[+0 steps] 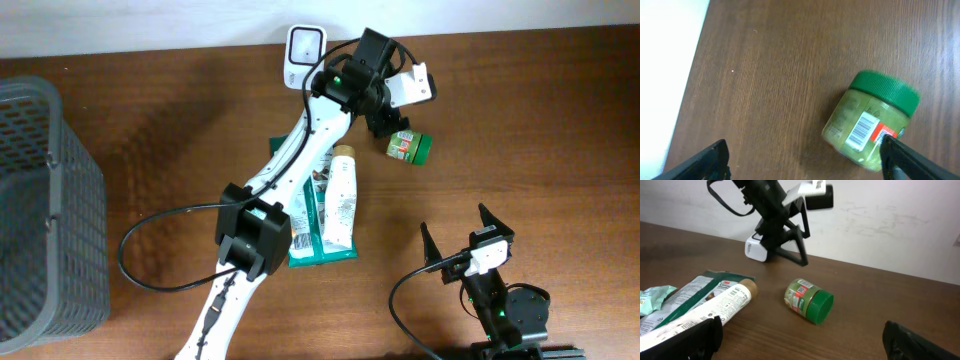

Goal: Scan the item barcode

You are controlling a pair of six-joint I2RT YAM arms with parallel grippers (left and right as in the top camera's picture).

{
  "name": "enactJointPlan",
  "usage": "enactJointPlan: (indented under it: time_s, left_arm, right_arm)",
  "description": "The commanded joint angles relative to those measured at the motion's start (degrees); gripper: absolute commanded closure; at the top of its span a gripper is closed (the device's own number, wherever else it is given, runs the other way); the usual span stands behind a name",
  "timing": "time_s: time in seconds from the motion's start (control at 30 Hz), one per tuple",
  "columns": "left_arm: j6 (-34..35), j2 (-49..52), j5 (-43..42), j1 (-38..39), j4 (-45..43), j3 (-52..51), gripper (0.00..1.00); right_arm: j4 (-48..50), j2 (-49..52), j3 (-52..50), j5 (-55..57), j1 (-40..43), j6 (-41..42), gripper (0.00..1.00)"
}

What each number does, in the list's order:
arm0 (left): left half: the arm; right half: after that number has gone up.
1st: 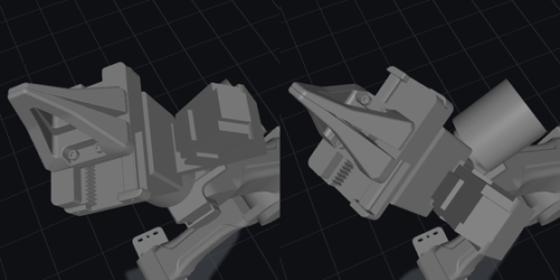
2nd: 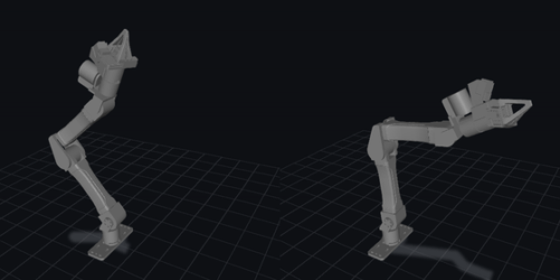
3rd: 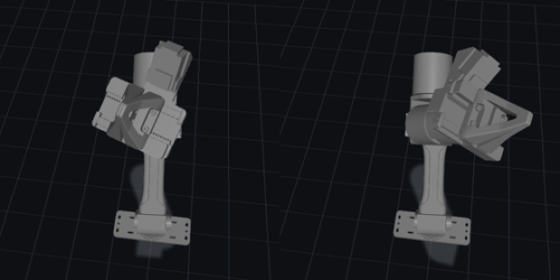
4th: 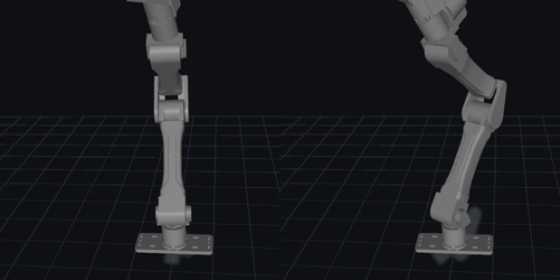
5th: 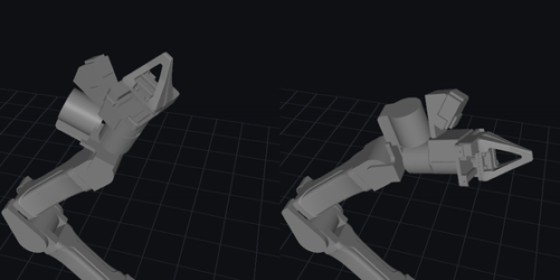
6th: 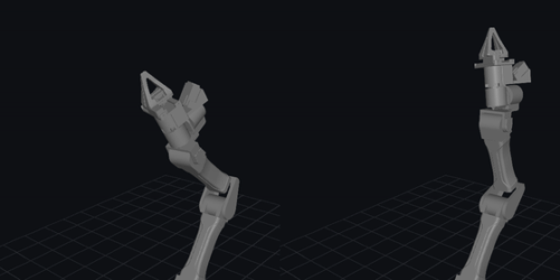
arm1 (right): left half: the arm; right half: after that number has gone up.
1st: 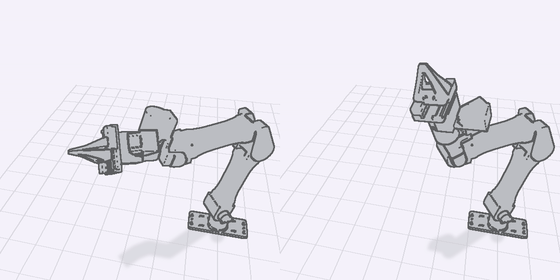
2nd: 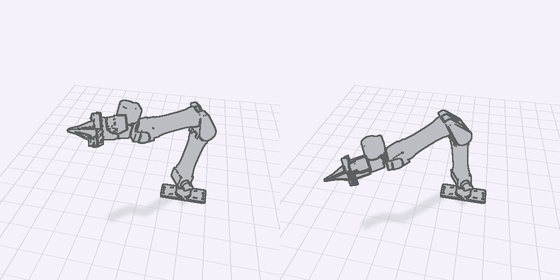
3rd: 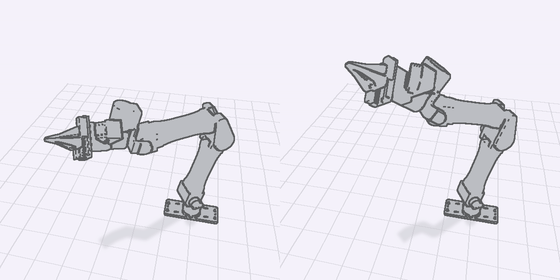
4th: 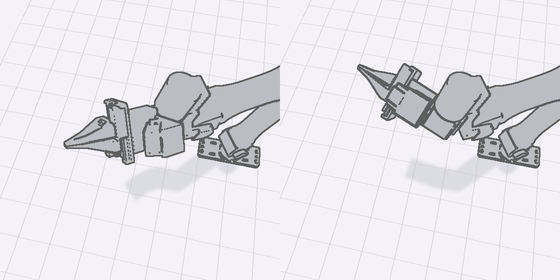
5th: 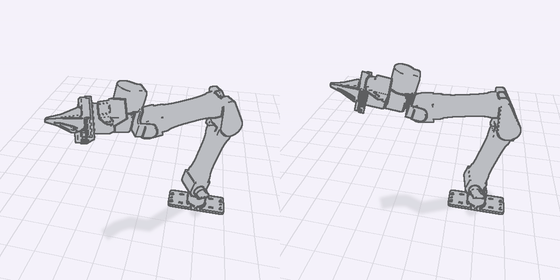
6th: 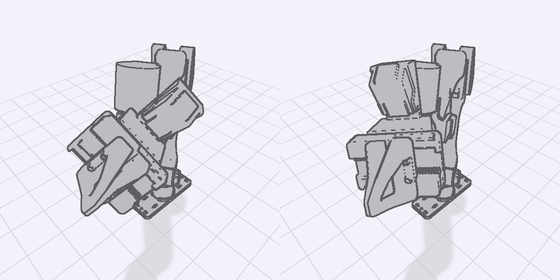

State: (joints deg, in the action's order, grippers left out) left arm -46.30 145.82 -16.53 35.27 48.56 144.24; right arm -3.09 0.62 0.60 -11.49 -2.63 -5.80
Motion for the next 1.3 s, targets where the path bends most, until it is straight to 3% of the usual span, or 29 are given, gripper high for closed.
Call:
enactJointPlan:
  time_s: [0.0, 0.27, 0.87, 0.97, 1.2, 1.27]
  left_arm:
    - [-9.3, 2.3, 1.0, -0.2, 1.2, 0.4, 0.11]
    - [-17.9, 3.4, -2.8, 0.9, 2.9, 0.3, 0.09]
    - [-18.1, 10.8, -2.8, 6.2, -0.2, 0.2, 0.07]
    - [-17.4, 10.9, -2.5, 6.2, 0.0, 0.2, 0.11]
    - [-17.4, 10.9, -2.1, 6.2, -0.1, 0.2, 0.45]
    - [-15.7, 10.9, -2.0, 6.2, -0.3, 0.2, 0.48]
  right_arm:
    - [-0.2, -0.4, -0.3, 0.1, -0.3, 0.2, 0.02]
    - [-0.2, -0.4, -0.3, 0.1, -0.3, 0.2, 0.02]
    - [-0.2, -0.4, -0.3, 0.1, -0.3, 0.2, 0.02]
    - [-0.2, -0.4, -0.3, 0.1, -0.3, 0.2, 0.02]
    - [-0.2, -0.4, -0.3, 0.1, -0.3, 0.2, 0.02]
    - [-0.2, -0.4, -0.3, 0.1, -0.3, 0.2, 0.02]
